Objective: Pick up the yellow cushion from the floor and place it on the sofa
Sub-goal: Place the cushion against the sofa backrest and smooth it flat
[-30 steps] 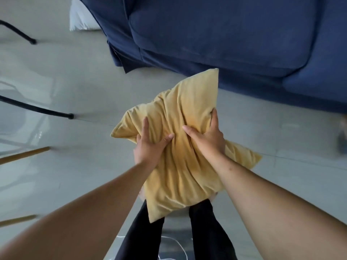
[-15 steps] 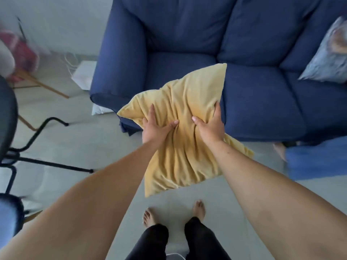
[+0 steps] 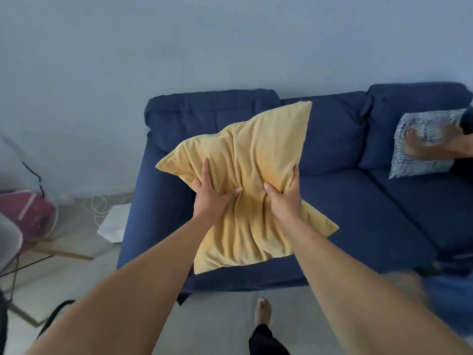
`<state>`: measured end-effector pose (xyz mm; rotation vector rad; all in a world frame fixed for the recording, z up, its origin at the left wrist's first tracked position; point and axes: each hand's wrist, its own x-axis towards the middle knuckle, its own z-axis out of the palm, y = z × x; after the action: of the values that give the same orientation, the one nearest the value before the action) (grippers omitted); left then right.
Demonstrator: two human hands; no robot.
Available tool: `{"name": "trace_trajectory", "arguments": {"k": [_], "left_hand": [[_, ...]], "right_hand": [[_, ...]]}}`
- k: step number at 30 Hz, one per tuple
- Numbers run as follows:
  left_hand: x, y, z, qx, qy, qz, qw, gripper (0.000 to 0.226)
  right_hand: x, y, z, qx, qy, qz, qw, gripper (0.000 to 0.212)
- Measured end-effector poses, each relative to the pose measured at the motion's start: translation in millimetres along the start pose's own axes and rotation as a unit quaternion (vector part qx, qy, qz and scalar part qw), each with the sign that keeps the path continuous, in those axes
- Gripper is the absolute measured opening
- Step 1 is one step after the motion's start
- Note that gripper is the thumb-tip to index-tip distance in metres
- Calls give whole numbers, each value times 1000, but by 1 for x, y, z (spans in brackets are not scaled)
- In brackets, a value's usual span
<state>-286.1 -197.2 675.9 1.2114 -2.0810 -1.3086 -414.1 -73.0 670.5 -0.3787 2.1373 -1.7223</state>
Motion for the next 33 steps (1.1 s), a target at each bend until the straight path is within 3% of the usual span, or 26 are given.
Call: {"name": "trace_trajectory", "arguments": {"k": [12,20,22,24,26,29,33], "left_hand": [[305,-80,73,38,11,49,998,131],[421,-185,115,153,-3,44,987,129],[424,-188,116,182,13,44,982,118],[426,-182,112,230,92,89,965,95],[434,-168,108,262,169,146,939,77],[465,-147,109,306,164,191,918,70],[515,-140,106,375,137,174,900,72]], "right_hand": [[288,105,148,112,-1,0,994,81],[382,233,202,14,-58,19,998,90],[386,240,197,-8,-22,-9,1000,93],[388,230,190,-46,56,-69,995,92],[398,205,183,-131,119,-189,966,88],[430,163,186,-289,97,-367,879,77],[485,131,212,-451,29,-397,799,71]]}}
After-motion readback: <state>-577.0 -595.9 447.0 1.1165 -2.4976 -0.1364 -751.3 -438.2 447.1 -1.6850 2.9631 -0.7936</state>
